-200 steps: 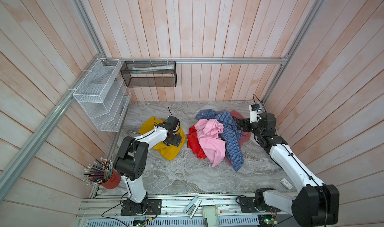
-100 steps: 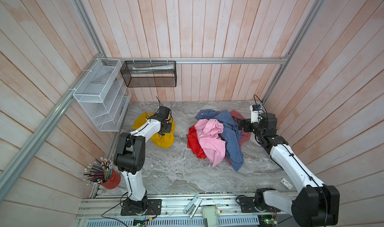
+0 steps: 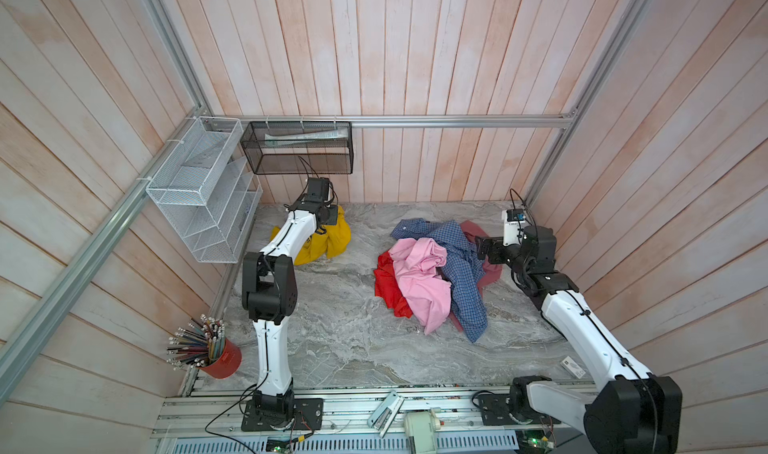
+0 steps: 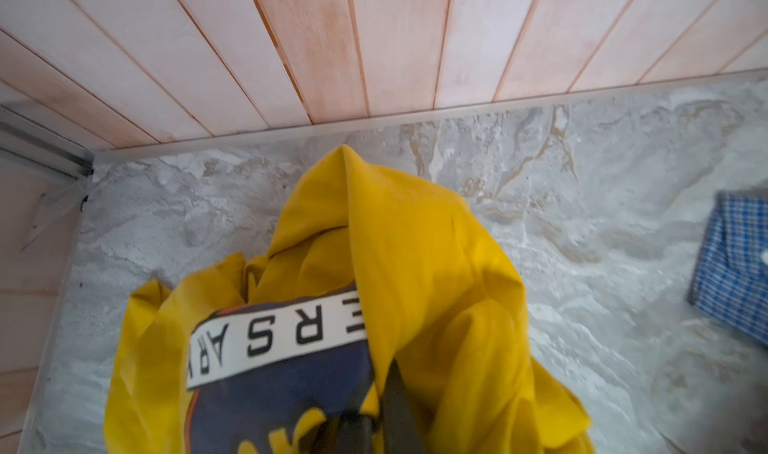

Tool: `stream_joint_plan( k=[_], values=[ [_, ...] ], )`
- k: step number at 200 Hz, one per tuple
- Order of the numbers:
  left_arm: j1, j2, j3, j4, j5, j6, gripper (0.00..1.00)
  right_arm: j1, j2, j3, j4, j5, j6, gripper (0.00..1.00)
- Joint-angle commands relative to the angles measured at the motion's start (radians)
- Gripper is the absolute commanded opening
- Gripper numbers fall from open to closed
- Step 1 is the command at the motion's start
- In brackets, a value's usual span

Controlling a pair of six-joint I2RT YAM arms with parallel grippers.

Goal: Pick out a specific cloth from the pile

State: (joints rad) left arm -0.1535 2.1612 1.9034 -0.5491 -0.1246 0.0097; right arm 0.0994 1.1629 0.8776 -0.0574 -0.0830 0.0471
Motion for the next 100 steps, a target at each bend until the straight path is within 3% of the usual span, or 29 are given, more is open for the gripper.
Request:
stream_joint_plan(
  k=[1, 37, 61, 78, 100],
  values=[
    [-0.001, 0.091, 0.048, -0.031, -0.018, 0.036, 0.00, -0.006, -0.017, 0.003, -0.017, 0.021, -0.012, 0.98],
    [-0.001, 0.145, 0.014, 0.049, -0.076, 0.050, 0.00, -0.007, -0.025, -0.008, -0.020, 0.035, -0.011, 0.98],
    [-0.001, 0.180, 0.031, 0.018, -0.053, 0.045, 0.00, -0.007, -0.023, -0.014, -0.017, 0.035, -0.004, 0.98],
    [-0.001, 0.222, 0.060, -0.020, -0.093, 0.036, 0.09, -0.007, -0.018, -0.017, -0.012, 0.035, -0.001, 0.98],
    [-0.001, 0.255, 0.073, -0.034, -0.112, 0.041, 0.11, -0.006, -0.013, -0.014, -0.012, 0.037, -0.004, 0.98]
  ],
)
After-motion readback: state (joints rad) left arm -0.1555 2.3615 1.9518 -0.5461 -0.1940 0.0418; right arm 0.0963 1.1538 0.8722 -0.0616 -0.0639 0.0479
